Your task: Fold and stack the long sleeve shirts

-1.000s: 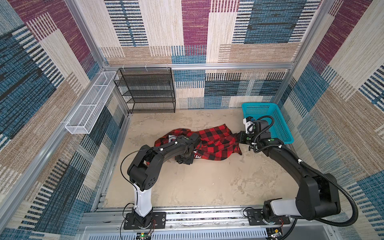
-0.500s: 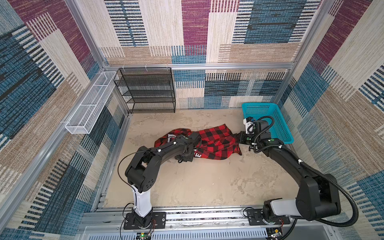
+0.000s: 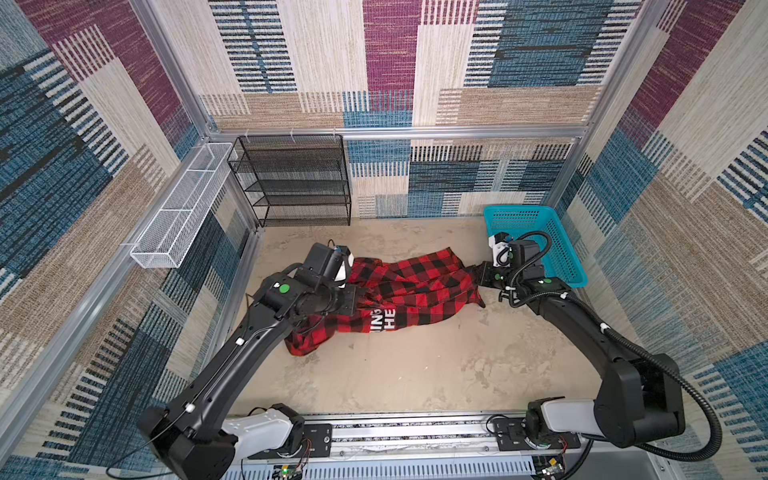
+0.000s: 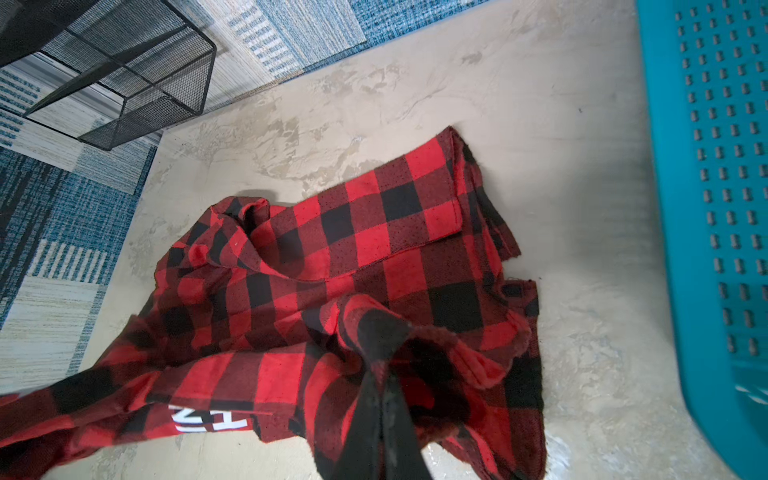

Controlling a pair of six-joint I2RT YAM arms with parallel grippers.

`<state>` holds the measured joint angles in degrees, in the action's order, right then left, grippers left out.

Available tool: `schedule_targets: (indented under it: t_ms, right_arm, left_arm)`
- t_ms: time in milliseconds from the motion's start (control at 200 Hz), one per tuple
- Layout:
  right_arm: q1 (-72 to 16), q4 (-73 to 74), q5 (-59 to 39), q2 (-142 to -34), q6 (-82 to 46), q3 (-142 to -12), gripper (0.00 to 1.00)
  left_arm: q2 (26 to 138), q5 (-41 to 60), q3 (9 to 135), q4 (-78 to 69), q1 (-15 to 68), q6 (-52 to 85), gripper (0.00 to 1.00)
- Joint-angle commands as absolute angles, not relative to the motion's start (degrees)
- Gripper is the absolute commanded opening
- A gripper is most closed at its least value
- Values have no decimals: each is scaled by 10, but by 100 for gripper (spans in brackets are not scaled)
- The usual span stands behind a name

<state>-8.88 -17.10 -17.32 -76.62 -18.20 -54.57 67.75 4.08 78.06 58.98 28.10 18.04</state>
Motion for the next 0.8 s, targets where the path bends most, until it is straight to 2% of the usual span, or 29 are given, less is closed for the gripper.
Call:
schedule_targets:
  t_ms: [0, 235, 401, 521, 646, 796]
  right_arm:
    - [-89, -166, -160, -759, -187, -552, 0]
    - [-89, -148, -168, -730, -200, -557, 0]
    - [-89, -133, -182, -731, -211, -581, 0]
    - [-88, -124, -182, -741, -215, -604, 0]
    - [-89, -110, -173, -755, -221, -636, 0]
    - [-89, -107, -166, -797, -217, -713, 0]
  left_arm:
    - [653, 94, 806, 602, 222, 162, 0]
    - [667, 183, 876, 518, 102, 174, 0]
    - [762, 296, 981, 470, 57, 183, 0]
    - [846, 327, 1069, 475, 50, 178, 0]
    - [932, 355, 1215, 519, 46, 163, 0]
    - [1086, 389, 1509, 616, 32, 167, 0]
